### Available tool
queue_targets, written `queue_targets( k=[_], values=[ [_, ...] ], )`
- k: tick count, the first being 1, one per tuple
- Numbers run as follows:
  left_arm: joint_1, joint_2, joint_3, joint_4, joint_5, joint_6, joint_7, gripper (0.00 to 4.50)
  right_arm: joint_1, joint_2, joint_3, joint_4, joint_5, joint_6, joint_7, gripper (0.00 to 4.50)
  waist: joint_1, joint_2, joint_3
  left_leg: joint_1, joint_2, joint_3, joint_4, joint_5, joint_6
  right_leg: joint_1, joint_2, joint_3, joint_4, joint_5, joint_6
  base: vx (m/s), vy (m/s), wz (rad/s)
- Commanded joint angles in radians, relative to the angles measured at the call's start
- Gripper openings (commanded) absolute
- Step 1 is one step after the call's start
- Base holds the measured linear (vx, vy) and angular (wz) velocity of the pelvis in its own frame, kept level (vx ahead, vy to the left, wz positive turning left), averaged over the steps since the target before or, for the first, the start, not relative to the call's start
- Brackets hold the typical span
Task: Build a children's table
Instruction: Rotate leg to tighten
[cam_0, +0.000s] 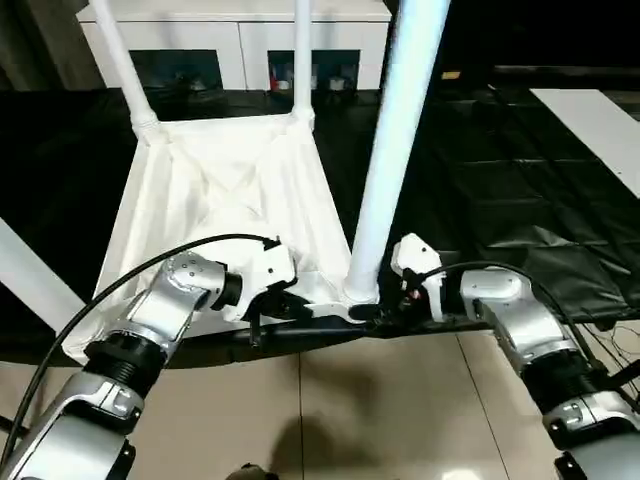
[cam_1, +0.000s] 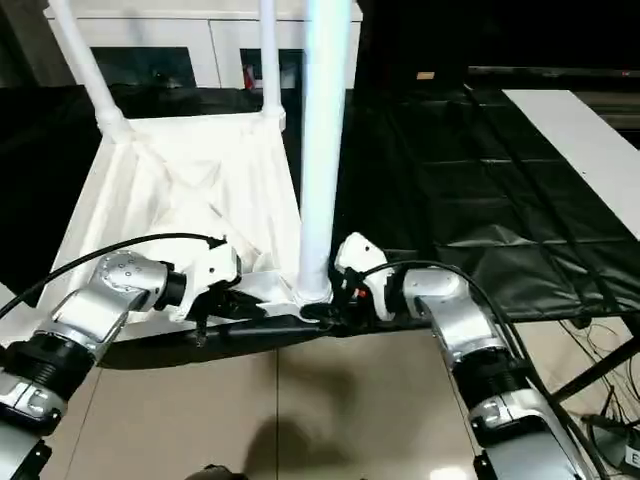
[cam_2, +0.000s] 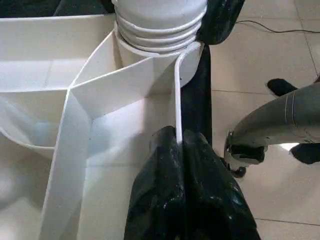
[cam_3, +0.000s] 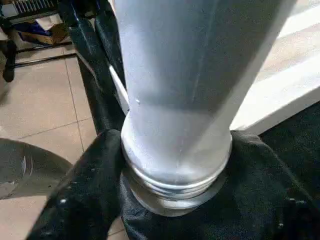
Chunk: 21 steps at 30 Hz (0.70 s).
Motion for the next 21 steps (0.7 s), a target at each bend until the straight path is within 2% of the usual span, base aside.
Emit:
queue_targets(
  k=[1,8,10,15,16,19,21],
  values=[
    [-0.019,0.015,-0.004,0.000,0.017,0.007,-0.005,0.00,-0.022,0.007,-0.005,0.013,0.001,0.001,0.001,2.78,-0.004,-0.006,-0.075,0.032,0.070,-0.036,-0.082,-0.194,0.024,0.036,-0.079,0.046,-0.070,-0.159,-0.259,0.000,0.000,0.00],
    [-0.021,0.014,-0.004,0.001,0.015,0.016,-0.005,0.00,-0.018,0.018,-0.012,0.009,0.010,0.009,-0.004,2.65,-0.004,-0.005,-0.075,0.031,0.070,-0.037,-0.082,-0.194,0.023,0.037,-0.078,0.046,-0.070,-0.162,-0.260,0.000,0.000,0.00],
    [-0.029,-0.005,0.010,0.016,0.012,0.031,0.032,0.00,-0.027,0.045,-0.036,0.031,0.006,0.025,-0.086,2.65,-0.006,-0.006,-0.074,0.031,0.069,-0.036,-0.082,-0.193,0.023,0.036,-0.078,0.046,-0.070,-0.163,-0.260,0.000,0.000,0.00],
    [-0.057,-0.048,0.029,0.057,0.022,0.052,0.122,0.00,-0.036,0.094,-0.067,0.052,-0.004,0.047,-0.217,2.64,-0.019,-0.009,-0.071,0.033,0.067,-0.040,-0.087,-0.233,-0.004,0.034,-0.080,0.047,-0.079,-0.244,-0.241,0.000,0.000,0.00],
    [-0.083,-0.093,0.044,0.089,0.031,0.070,0.209,0.00,-0.042,0.141,-0.096,0.058,-0.002,0.082,-0.326,2.64,-0.024,-0.009,-0.071,0.033,0.066,-0.040,-0.087,-0.234,-0.007,0.033,-0.079,0.048,-0.080,-0.242,-0.241,0.000,0.000,0.00],
    [-0.135,-0.165,0.074,0.173,0.043,0.100,0.368,0.00,-0.068,0.216,-0.148,0.098,-0.008,0.114,-0.532,2.64,-0.032,-0.010,-0.074,0.030,0.064,-0.043,-0.087,-0.210,-0.017,0.037,-0.080,0.047,-0.078,-0.221,-0.238,0.000,0.000,0.00],
    [-0.169,-0.205,0.094,0.232,0.047,0.111,0.461,0.00,-0.095,0.254,-0.180,0.147,-0.020,0.133,-0.668,2.64,-0.037,-0.010,-0.078,0.030,0.059,-0.039,-0.082,-0.176,-0.008,0.036,-0.077,0.047,-0.076,-0.168,-0.247,0.000,0.000,0.00]
  ],
)
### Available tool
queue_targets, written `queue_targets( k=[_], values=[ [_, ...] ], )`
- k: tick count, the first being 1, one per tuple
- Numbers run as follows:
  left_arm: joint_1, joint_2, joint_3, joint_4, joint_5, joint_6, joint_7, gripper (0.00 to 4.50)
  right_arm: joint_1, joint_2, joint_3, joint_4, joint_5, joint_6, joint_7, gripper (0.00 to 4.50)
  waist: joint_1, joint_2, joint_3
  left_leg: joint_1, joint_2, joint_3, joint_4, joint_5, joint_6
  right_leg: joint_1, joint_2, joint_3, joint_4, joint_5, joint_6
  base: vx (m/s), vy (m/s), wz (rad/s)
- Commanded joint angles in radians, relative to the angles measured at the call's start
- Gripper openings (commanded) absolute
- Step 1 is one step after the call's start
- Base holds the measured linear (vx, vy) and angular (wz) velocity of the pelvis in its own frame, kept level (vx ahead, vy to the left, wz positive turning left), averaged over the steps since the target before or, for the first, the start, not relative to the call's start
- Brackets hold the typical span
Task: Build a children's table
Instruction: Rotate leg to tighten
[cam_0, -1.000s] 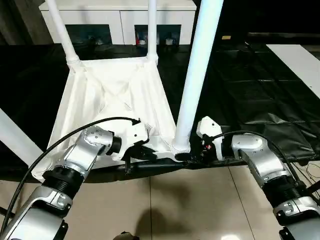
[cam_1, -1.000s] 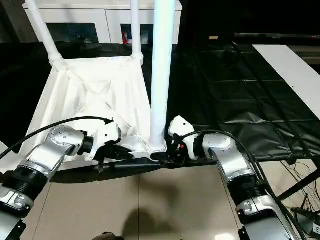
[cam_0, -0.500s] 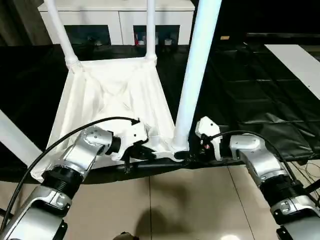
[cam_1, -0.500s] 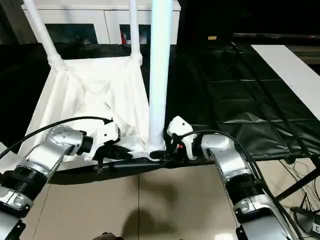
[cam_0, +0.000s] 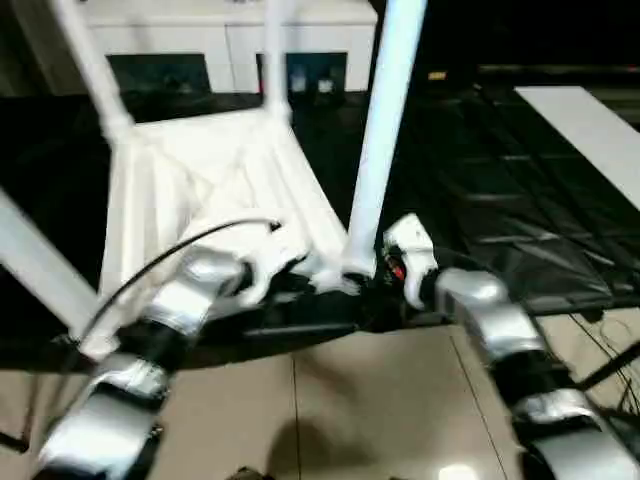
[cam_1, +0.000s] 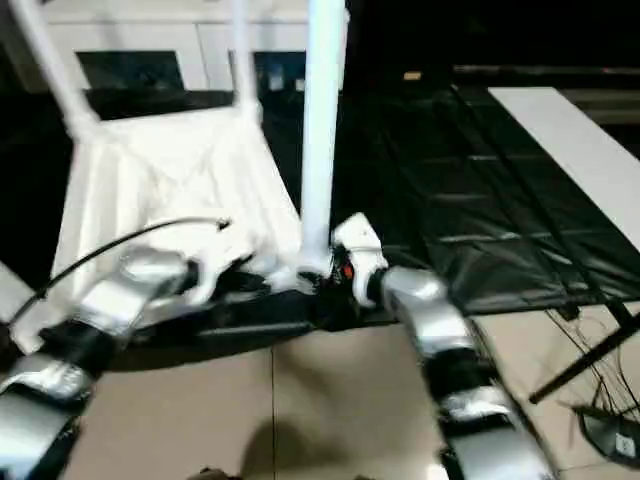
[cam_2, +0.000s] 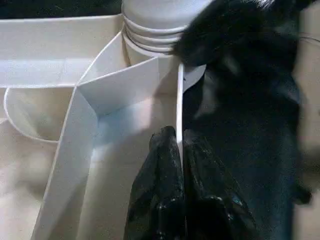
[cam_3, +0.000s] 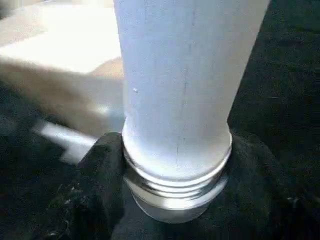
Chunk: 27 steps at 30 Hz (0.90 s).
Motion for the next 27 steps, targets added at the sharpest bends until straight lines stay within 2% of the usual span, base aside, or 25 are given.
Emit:
queue_targets(
  k=[1,2,3,4,5,6,7,11,13,14,15,17,18,19,20,21,24,27],
  values=[
    [-0.041,-0.029,0.040,0.041,-0.003,0.011,0.124,0.00,-0.038,0.033,-0.024,0.035,-0.007,0.021,-0.129,2.64,0.001,-0.008,-0.080,0.029,0.059,-0.040,-0.081,-0.168,-0.002,0.039,-0.078,0.045,-0.075,-0.152,-0.247,0.000,0.000,0.00],
    [-0.055,-0.045,0.048,0.065,-0.003,0.012,0.160,0.00,-0.051,0.046,-0.035,0.060,-0.009,0.023,-0.181,2.64,0.000,-0.006,-0.082,0.023,0.058,-0.039,-0.079,-0.143,0.012,0.044,-0.078,0.045,-0.072,-0.111,-0.254,0.000,0.000,0.00],
    [-0.079,-0.073,0.060,0.109,-0.003,0.010,0.224,0.00,-0.074,0.070,-0.052,0.106,-0.013,0.023,-0.279,2.64,-0.002,-0.006,-0.082,0.023,0.056,-0.038,-0.077,-0.131,0.016,0.043,-0.078,0.044,-0.070,-0.093,-0.258,0.000,0.000,0.00],
    [-0.081,-0.076,0.061,0.113,-0.003,0.010,0.230,0.00,-0.076,0.071,-0.053,0.109,-0.013,0.022,-0.287,2.64,-0.002,-0.005,-0.086,0.028,0.056,-0.037,-0.075,-0.118,0.021,0.042,-0.075,0.043,-0.068,-0.064,-0.265,0.000,0.000,0.00],
    [-0.095,-0.090,0.065,0.137,0.000,0.005,0.265,0.00,-0.089,0.085,-0.060,0.132,-0.018,0.020,-0.337,2.64,-0.001,-0.006,-0.086,0.023,0.055,-0.037,-0.074,-0.092,0.037,0.046,-0.076,0.042,-0.065,-0.023,-0.271,0.000,0.000,0.00],
    [-0.106,-0.101,0.067,0.159,0.007,-0.003,0.297,0.00,-0.100,0.099,-0.064,0.150,-0.024,0.015,-0.375,2.64,0.000,0.001,-0.086,0.023,0.056,-0.037,-0.073,-0.090,0.045,0.043,-0.077,0.043,-0.064,-0.012,-0.274,0.000,0.000,0.00],
    [-0.131,-0.122,0.068,0.204,0.027,-0.026,0.362,0.00,-0.123,0.129,-0.058,0.185,-0.044,-0.004,-0.427,2.64,-0.003,0.000,-0.087,0.025,0.057,-0.036,-0.073,-0.085,0.051,0.044,-0.075,0.041,-0.063,0.004,-0.278,0.000,0.000,0.00],
    [-0.145,-0.129,0.058,0.233,0.045,-0.042,0.374,0.00,-0.139,0.149,-0.040,0.203,-0.067,-0.047,-0.430,2.64,0.001,-0.001,-0.085,0.027,0.059,-0.036,-0.074,-0.110,0.062,0.047,-0.079,0.040,-0.068,-0.009,-0.277,0.000,0.000,0.00],
    [-0.145,-0.123,0.053,0.242,0.047,-0.049,0.362,0.00,-0.136,0.145,-0.050,0.185,-0.043,-0.082,-0.361,2.64,0.002,-0.002,-0.085,0.027,0.061,-0.037,-0.076,-0.114,0.063,0.048,-0.079,0.040,-0.067,-0.012,-0.277,0.000,0.000,0.00],
    [-0.145,-0.120,0.052,0.246,0.047,-0.054,0.357,0.00,-0.134,0.144,-0.059,0.176,-0.025,-0.092,-0.327,3.20,0.004,-0.002,-0.085,0.027,0.061,-0.036,-0.075,-0.120,0.067,0.050,-0.081,0.040,-0.067,-0.012,-0.278,0.000,0.000,0.00],
    [-0.137,-0.112,0.049,0.241,0.044,-0.057,0.335,0.00,-0.126,0.134,-0.056,0.155,-0.014,-0.107,-0.277,3.34,0.004,-0.004,-0.086,0.027,0.061,-0.036,-0.074,-0.117,0.069,0.050,-0.081,0.040,-0.066,-0.007,-0.279,0.000,0.000,0.00],
    [-0.130,-0.104,0.047,0.238,0.042,-0.061,0.312,0.00,-0.122,0.119,-0.045,0.143,-0.017,-0.121,-0.249,3.38,0.008,-0.005,-0.087,0.023,0.061,-0.036,-0.072,-0.091,0.087,0.052,-0.080,0.039,-0.060,0.033,-0.283,0.000,0.000,0.00],
    [-0.118,-0.092,0.040,0.232,0.043,-0.071,0.277,0.00,-0.118,0.096,-0.030,0.138,-0.024,-0.130,-0.217,3.49,0.001,-0.008,-0.087,0.014,0.059,-0.040,-0.074,-0.082,0.095,0.060,-0.081,0.036,-0.056,0.044,-0.282,0.000,0.000,0.00],
    [-0.116,-0.089,0.039,0.232,0.044,-0.074,0.269,0.00,-0.118,0.091,-0.027,0.138,-0.025,-0.132,-0.210,3.49,-0.003,-0.008,-0.087,0.014,0.059,-0.040,-0.073,-0.081,0.100,0.059,-0.081,0.036,-0.056,0.046,-0.282,0.000,0.000,0.00],
    [-0.114,-0.087,0.038,0.231,0.044,-0.075,0.264,0.00,-0.118,0.087,-0.026,0.139,-0.026,-0.133,-0.205,3.49,-0.007,-0.006,-0.087,0.021,0.060,-0.038,-0.071,-0.090,0.105,0.054,-0.081,0.036,-0.060,0.037,-0.288,0.000,0.000,0.00],
    [-0.090,-0.060,0.024,0.202,0.054,-0.075,0.210,0.00,-0.110,0.052,-0.016,0.127,-0.024,-0.148,-0.140,3.49,-0.006,-0.006,-0.087,0.023,0.060,-0.037,-0.070,-0.092,0.106,0.053,-0.081,0.037,-0.061,0.032,-0.292,0.000,0.000,0.00],
    [-0.067,-0.038,0.015,0.167,0.054,-0.070,0.162,0.00,-0.097,0.024,-0.005,0.102,-0.016,-0.151,-0.069,3.49,-0.003,-0.003,-0.084,0.024,0.064,-0.036,-0.071,-0.103,0.110,0.051,-0.078,0.037,-0.062,0.016,-0.303,0.000,0.000,0.00],
    [-0.010,0.012,-0.013,0.068,0.037,-0.095,0.020,0.00,-0.047,-0.041,0.058,0.018,-0.024,-0.164,0.124,3.49,0.002,0.000,-0.082,0.026,0.068,-0.038,-0.073,-0.131,0.102,0.052,-0.081,0.037,-0.064,-0.013,-0.299,0.000,0.000,0.00]
  ],
)
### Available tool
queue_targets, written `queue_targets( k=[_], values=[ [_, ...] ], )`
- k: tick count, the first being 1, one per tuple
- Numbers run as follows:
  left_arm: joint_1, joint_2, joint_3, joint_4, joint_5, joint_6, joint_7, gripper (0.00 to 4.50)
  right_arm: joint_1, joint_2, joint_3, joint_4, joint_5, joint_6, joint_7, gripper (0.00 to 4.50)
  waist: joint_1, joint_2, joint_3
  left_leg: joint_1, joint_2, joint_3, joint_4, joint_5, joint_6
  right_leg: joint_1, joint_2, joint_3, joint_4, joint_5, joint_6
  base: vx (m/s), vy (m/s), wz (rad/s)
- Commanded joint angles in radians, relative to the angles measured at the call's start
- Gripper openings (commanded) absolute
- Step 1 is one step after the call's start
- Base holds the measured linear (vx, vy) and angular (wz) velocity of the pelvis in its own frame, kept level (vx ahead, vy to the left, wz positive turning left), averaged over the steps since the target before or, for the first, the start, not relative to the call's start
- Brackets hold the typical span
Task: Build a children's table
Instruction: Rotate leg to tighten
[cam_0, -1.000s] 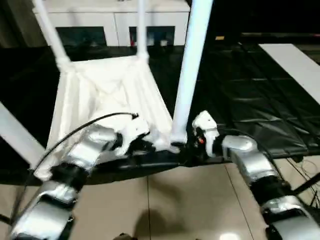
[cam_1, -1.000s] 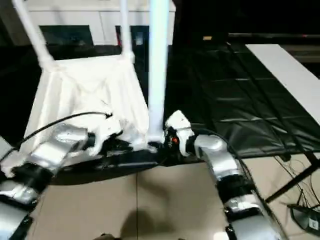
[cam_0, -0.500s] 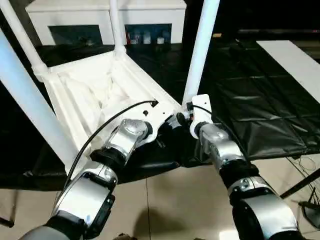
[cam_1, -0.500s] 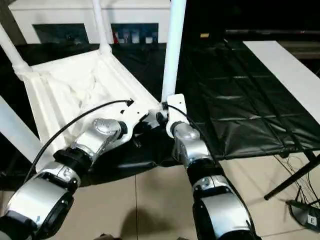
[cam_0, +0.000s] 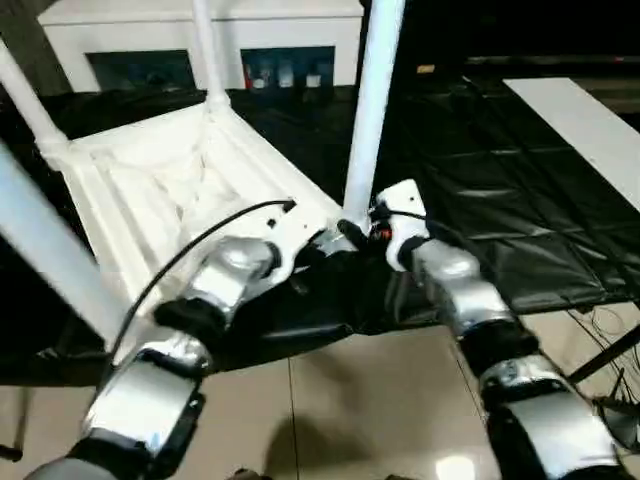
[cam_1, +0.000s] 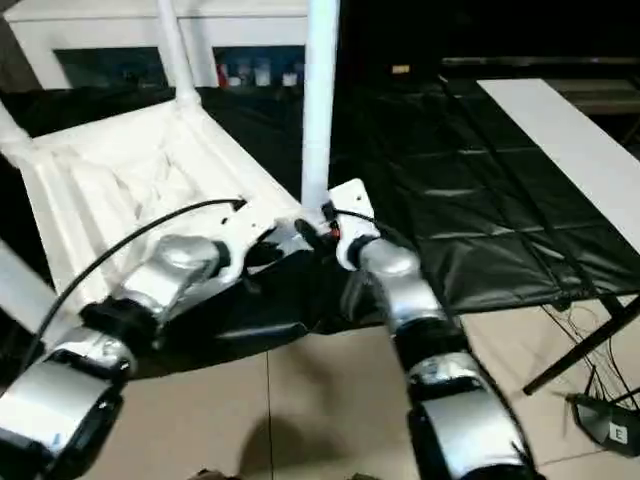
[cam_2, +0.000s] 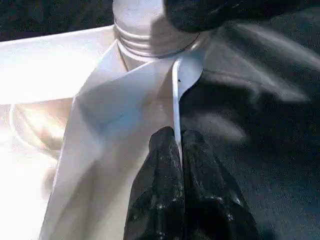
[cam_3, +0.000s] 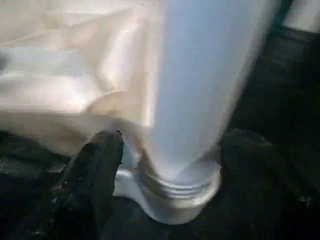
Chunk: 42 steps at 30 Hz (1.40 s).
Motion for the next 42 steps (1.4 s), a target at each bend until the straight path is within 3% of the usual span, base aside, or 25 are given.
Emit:
queue_targets(
  k=[1,4,7,8,12,21,27,38,40,42],
  values=[
    [0.040,0.025,-0.033,-0.036,-0.003,-0.030,-0.086,0.00,0.028,-0.029,0.043,-0.043,-0.008,-0.020,0.115,3.49,0.009,-0.003,-0.082,0.027,0.067,-0.037,-0.072,-0.126,0.090,0.052,-0.080,0.041,-0.054,-0.004,-0.296,0.000,0.000,0.00],
    [0.123,0.100,-0.072,-0.178,-0.057,-0.097,-0.302,0.00,0.091,-0.115,0.106,-0.158,0.023,0.004,0.327,3.49,0.017,-0.004,-0.080,0.027,0.071,-0.037,-0.074,-0.146,0.083,0.053,-0.080,0.041,-0.053,-0.020,-0.294,0.000,0.000,0.00],
    [0.143,0.122,-0.079,-0.220,-0.065,-0.081,-0.344,0.00,0.108,-0.141,0.121,-0.194,0.034,0.017,0.388,3.49,0.021,-0.001,-0.077,0.032,0.072,-0.033,-0.076,-0.166,0.068,0.044,-0.075,0.042,-0.055,-0.051,-0.293,0.000,0.000,0.00],
    [0.151,0.133,-0.082,-0.240,-0.065,-0.077,-0.358,0.00,0.114,-0.152,0.127,-0.208,0.036,0.025,0.413,3.49,0.027,0.000,-0.075,0.039,0.074,-0.030,-0.078,-0.193,0.050,0.036,-0.075,0.044,-0.060,-0.088,-0.291,0.000,0.000,0.00],
    [0.182,0.173,-0.086,-0.312,-0.079,-0.050,-0.418,0.00,0.120,-0.177,0.136,-0.226,0.032,0.036,0.453,3.49,0.031,-0.001,-0.073,0.042,0.073,-0.032,-0.084,-0.227,0.012,0.032,-0.077,0.046,-0.065,-0.155,-0.265,0.000,0.000,0.00],
    [0.194,0.187,-0.081,-0.347,-0.081,-0.029,-0.434,0.00,0.111,-0.187,0.153,-0.215,0.016,0.045,0.503,3.34,0.044,-0.008,-0.079,0.033,0.069,-0.031,-0.079,-0.148,0.033,0.038,-0.078,0.046,-0.057,-0.095,-0.254,0.000,0.000,0.00],
    [0.204,0.190,-0.080,-0.369,-0.079,-0.014,-0.434,0.00,0.104,-0.194,0.165,-0.199,0.005,0.036,0.506,2.73,0.044,-0.011,-0.079,0.035,0.069,-0.030,-0.079,-0.148,0.036,0.037,-0.077,0.046,-0.058,-0.107,-0.252,0.000,0.000,0.00],
    [0.204,0.184,-0.075,-0.360,-0.062,0.010,-0.399,0.00,0.102,-0.182,0.160,-0.165,-0.027,0.037,0.458,2.56,0.043,-0.011,-0.080,0.035,0.068,-0.030,-0.076,-0.136,0.041,0.037,-0.076,0.046,-0.056,-0.094,-0.254,0.000,0.000,0.00],
    [0.187,0.159,-0.062,-0.329,-0.054,0.023,-0.344,0.00,0.089,-0.155,0.139,-0.127,-0.041,0.056,0.364,2.56,0.040,-0.011,-0.077,0.034,0.067,-0.031,-0.079,-0.155,0.032,0.036,-0.077,0.046,-0.060,-0.125,-0.251,0.000,0.000,0.00],
    [0.161,0.127,-0.045,-0.285,-0.043,0.035,-0.270,0.00,0.076,-0.124,0.114,-0.093,-0.046,0.077,0.270,2.56,0.033,-0.011,-0.070,0.038,0.066,-0.033,-0.085,-0.223,0.000,0.033,-0.078,0.047,-0.073,-0.231,-0.234,0.000,0.000,0.00]
  ],
)
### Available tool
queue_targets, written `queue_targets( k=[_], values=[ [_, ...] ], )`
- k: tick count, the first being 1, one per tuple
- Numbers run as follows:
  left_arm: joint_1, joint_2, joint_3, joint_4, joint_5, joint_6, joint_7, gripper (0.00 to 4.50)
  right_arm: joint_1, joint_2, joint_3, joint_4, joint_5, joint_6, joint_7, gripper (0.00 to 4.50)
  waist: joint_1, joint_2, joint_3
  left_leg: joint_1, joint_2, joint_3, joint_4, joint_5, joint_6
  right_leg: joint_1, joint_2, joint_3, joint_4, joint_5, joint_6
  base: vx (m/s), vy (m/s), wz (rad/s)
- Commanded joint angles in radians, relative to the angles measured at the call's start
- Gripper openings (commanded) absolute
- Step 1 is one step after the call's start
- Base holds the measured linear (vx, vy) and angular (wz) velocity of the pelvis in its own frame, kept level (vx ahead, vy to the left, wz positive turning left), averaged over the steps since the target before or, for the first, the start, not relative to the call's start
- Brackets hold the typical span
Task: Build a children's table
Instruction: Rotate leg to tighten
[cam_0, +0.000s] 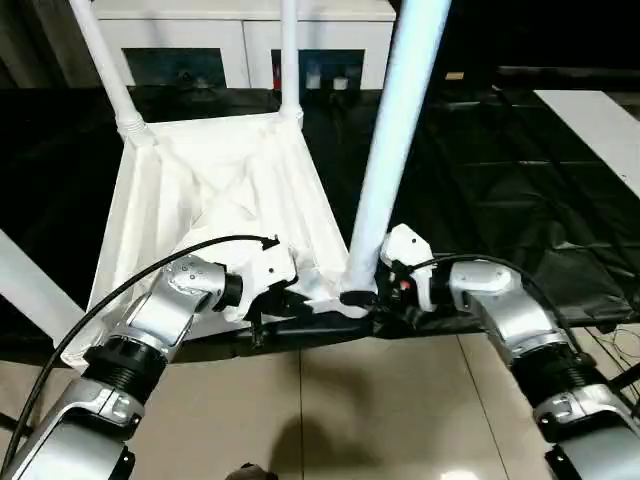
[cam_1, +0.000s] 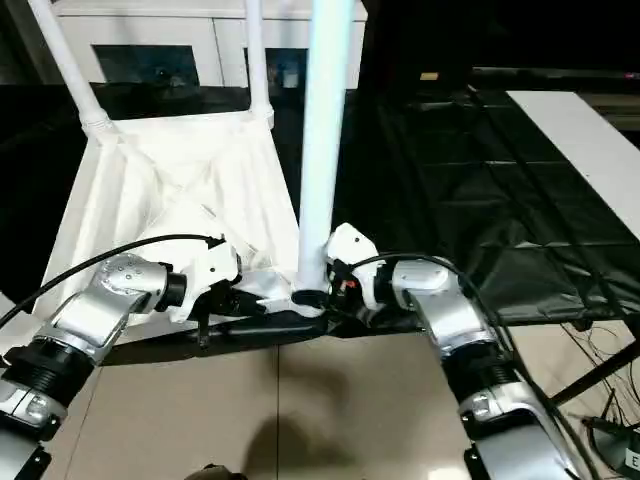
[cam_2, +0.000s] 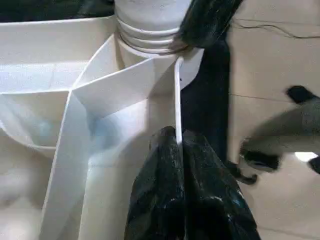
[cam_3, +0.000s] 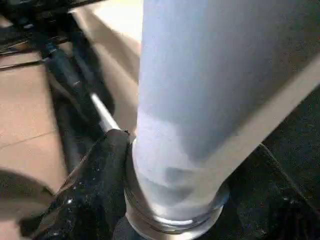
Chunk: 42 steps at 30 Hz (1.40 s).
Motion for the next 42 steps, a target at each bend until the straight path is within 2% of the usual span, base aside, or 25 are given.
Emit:
queue_targets(
  k=[1,3,6,8,10,11,12,14,15,16,17,18,19,20,22,23,24,25,26,28,30,33,35,39,42],
  values=[
    [-0.025,-0.026,0.004,0.024,0.017,0.013,0.053,0.00,-0.010,0.013,-0.017,0.051,-0.036,0.035,-0.097,2.56,-0.011,-0.007,-0.066,0.036,0.065,-0.040,-0.087,-0.239,-0.005,0.028,-0.076,0.045,-0.078,-0.261,-0.224,0.000,0.000,0.00],
    [-0.059,-0.066,0.021,0.078,0.029,0.026,0.141,0.00,-0.020,0.052,-0.048,0.075,-0.028,0.067,-0.193,2.56,-0.019,-0.008,-0.065,0.042,0.064,-0.045,-0.090,-0.288,-0.033,0.025,-0.078,0.046,-0.087,-0.340,-0.200,0.000,0.000,0.00],
    [-0.125,-0.138,0.058,0.179,0.034,0.054,0.298,0.00,-0.041,0.125,-0.101,0.112,-0.020,0.120,-0.382,2.54,-0.030,-0.009,-0.067,0.040,0.062,-0.047,-0.093,-0.290,-0.050,0.025,-0.076,0.045,-0.088,-0.334,-0.193,0.000,0.000,0.00],
    [-0.179,-0.183,0.082,0.260,0.040,0.067,0.417,0.00,-0.070,0.178,-0.147,0.162,-0.016,0.148,-0.551,2.54,-0.036,-0.007,-0.069,0.034,0.059,-0.049,-0.094,-0.274,-0.048,0.027,-0.077,0.044,-0.086,-0.310,-0.193,0.000,0.000,0.00],
    [-0.223,-0.215,0.099,0.327,0.048,0.070,0.508,0.00,-0.098,0.221,-0.189,0.213,-0.006,0.159,-0.691,2.54,-0.037,-0.005,-0.073,0.041,0.058,-0.048,-0.091,-0.274,-0.055,0.025,-0.078,0.045,-0.087,-0.291,-0.199,0.000,0.000,0.00],
    [-0.230,-0.220,0.101,0.338,0.048,0.069,0.515,0.00,-0.103,0.228,-0.197,0.223,-0.001,0.158,-0.709,2.54,-0.037,-0.008,-0.073,0.037,0.056,-0.047,-0.090,-0.263,-0.049,0.028,-0.079,0.044,-0.089,-0.276,-0.200,0.000,0.000,0.00],
    [-0.249,-0.234,0.106,0.366,0.052,0.063,0.554,0.00,-0.116,0.249,-0.215,0.243,0.010,0.151,-0.760,2.54,-0.035,-0.006,-0.075,0.032,0.058,-0.046,-0.088,-0.230,-0.026,0.033,-0.080,0.044,-0.085,-0.228,-0.203,0.000,0.000,0.00],
    [-0.279,-0.255,0.112,0.413,0.061,0.049,0.609,0.00,-0.140,0.281,-0.234,0.281,0.014,0.138,-0.838,2.54,-0.036,0.000,-0.079,0.035,0.056,-0.043,-0.084,-0.194,-0.015,0.032,-0.077,0.044,-0.079,-0.166,-0.218,0.000,0.000,0.00],
    [-0.293,-0.264,0.112,0.437,0.065,0.039,0.628,0.00,-0.155,0.297,-0.237,0.303,0.008,0.129,-0.866,2.54,-0.039,-0.002,-0.080,0.032,0.054,-0.040,-0.083,-0.184,-0.008,0.032,-0.074,0.043,-0.079,-0.147,-0.224,0.000,0.000,0.00],
    [-0.301,-0.269,0.108,0.450,0.069,0.031,0.631,0.00,-0.164,0.307,-0.234,0.318,0.002,0.119,-0.871,2.54,-0.036,0.001,-0.082,0.032,0.054,-0.041,-0.081,-0.165,0.000,0.035,-0.076,0.042,-0.074,-0.110,-0.233,0.000,0.000,0.00],
    [-0.305,-0.271,0.106,0.458,0.072,0.025,0.631,0.00,-0.170,0.314,-0.231,0.326,0.002,0.107,-0.855,2.54,-0.036,0.001,-0.083,0.030,0.054,-0.041,-0.080,-0.154,0.004,0.037,-0.076,0.041,-0.072,-0.092,-0.237,0.000,0.000,0.00],
    [-0.314,-0.275,0.101,0.477,0.073,0.013,0.633,0.00,-0.178,0.323,-0.239,0.333,0.014,0.091,-0.818,2.54,-0.033,-0.001,-0.085,0.027,0.055,-0.040,-0.077,-0.122,0.027,0.042,-0.076,0.039,-0.065,-0.024,-0.249,0.000,0.000,0.00],
    [-0.314,-0.274,0.096,0.479,0.076,0.009,0.626,0.00,-0.177,0.323,-0.240,0.326,0.020,0.086,-0.792,3.10,-0.032,-0.001,-0.085,0.027,0.055,-0.039,-0.077,-0.114,0.035,0.043,-0.076,0.039,-0.062,-0.007,-0.254,0.000,0.000,0.00],
    [-0.310,-0.271,0.091,0.476,0.077,0.006,0.614,0.00,-0.177,0.320,-0.243,0.320,0.028,0.078,-0.766,3.24,-0.032,-0.004,-0.086,0.027,0.056,-0.038,-0.075,-0.102,0.053,0.044,-0.076,0.038,-0.060,0.022,-0.263,0.000,0.000,0.00],
    [-0.308,-0.269,0.087,0.478,0.078,0.000,0.606,0.00,-0.177,0.317,-0.246,0.315,0.033,0.069,-0.746,3.26,-0.030,-0.004,-0.084,0.027,0.057,-0.038,-0.074,-0.112,0.075,0.045,-0.079,0.038,-0.062,0.012,-0.270,0.000,0.000,0.00],
    [-0.305,-0.263,0.081,0.487,0.076,-0.022,0.580,0.00,-0.179,0.306,-0.242,0.306,0.029,0.052,-0.730,3.35,-0.035,-0.009,-0.082,0.020,0.057,-0.041,-0.077,-0.123,0.076,0.050,-0.082,0.037,-0.063,-0.016,-0.267,0.000,0.000,0.00],
    [-0.300,-0.259,0.079,0.486,0.074,-0.028,0.563,0.00,-0.178,0.296,-0.235,0.301,0.028,0.041,-0.703,3.51,-0.042,-0.009,-0.082,0.017,0.057,-0.043,-0.078,-0.127,0.073,0.053,-0.082,0.035,-0.065,-0.048,-0.262,0.000,0.000,0.00],
    [-0.293,-0.254,0.077,0.478,0.072,-0.034,0.545,0.00,-0.176,0.286,-0.228,0.293,0.026,0.038,-0.679,3.64,-0.042,-0.011,-0.081,0.019,0.058,-0.044,-0.078,-0.133,0.070,0.053,-0.081,0.034,-0.067,-0.063,-0.260,0.000,0.000,0.00],
    [-0.287,-0.250,0.075,0.472,0.071,-0.038,0.532,0.00,-0.173,0.278,-0.223,0.288,0.025,0.036,-0.658,3.70,-0.043,-0.008,-0.081,0.025,0.059,-0.041,-0.077,-0.145,0.066,0.047,-0.081,0.036,-0.070,-0.083,-0.263,0.000,0.000,0.00],
    [-0.275,-0.245,0.079,0.461,0.062,-0.038,0.506,0.00,-0.166,0.257,-0.210,0.282,0.017,0.032,-0.606,3.82,-0.042,-0.006,-0.080,0.028,0.060,-0.040,-0.076,-0.149,0.062,0.043,-0.080,0.039,-0.071,-0.088,-0.270,0.000,0.000,0.00],
    [-0.237,-0.221,0.073,0.418,0.051,-0.038,0.431,0.00,-0.133,0.195,-0.162,0.245,-0.004,0.021,-0.456,3.82,-0.039,-0.008,-0.080,0.027,0.061,-0.040,-0.076,-0.142,0.066,0.046,-0.078,0.037,-0.068,-0.067,-0.276,0.000,0.000,0.00],
    [-0.194,-0.189,0.059,0.366,0.043,-0.047,0.353,0.00,-0.094,0.130,-0.117,0.194,-0.014,0.001,-0.314,3.82,-0.034,-0.011,-0.078,0.023,0.062,-0.037,-0.073,-0.134,0.091,0.047,-0.080,0.038,-0.065,-0.038,-0.283,0.000,0.000,0.00],
    [-0.153,-0.153,0.038,0.309,0.035,-0.062,0.268,0.00,-0.057,0.071,-0.083,0.143,-0.013,-0.029,-0.192,3.82,-0.030,-0.010,-0.075,0.024,0.067,-0.039,-0.075,-0.167,0.085,0.046,-0.083,0.038,-0.071,-0.103,-0.274,0.000,0.000,0.00],
    [-0.085,-0.090,0.016,0.207,-0.003,-0.104,0.111,0.00,-0.016,-0.011,-0.045,0.074,-0.002,-0.050,-0.038,3.82,-0.026,-0.006,-0.071,0.032,0.071,-0.040,-0.083,-0.229,0.043,0.036,-0.078,0.040,-0.077,-0.199,-0.258,0.000,0.000,0.00],
    [-0.085,-0.090,0.016,0.207,-0.003,-0.104,0.111,0.00,-0.016,-0.011,-0.045,0.074,-0.002,-0.050,-0.038,3.82,-0.027,-0.006,-0.067,0.038,0.069,-0.038,-0.086,-0.266,0.022,0.027,-0.076,0.042,-0.083,-0.246,-0.248,0.000,0.000,0.00]
  ],
)
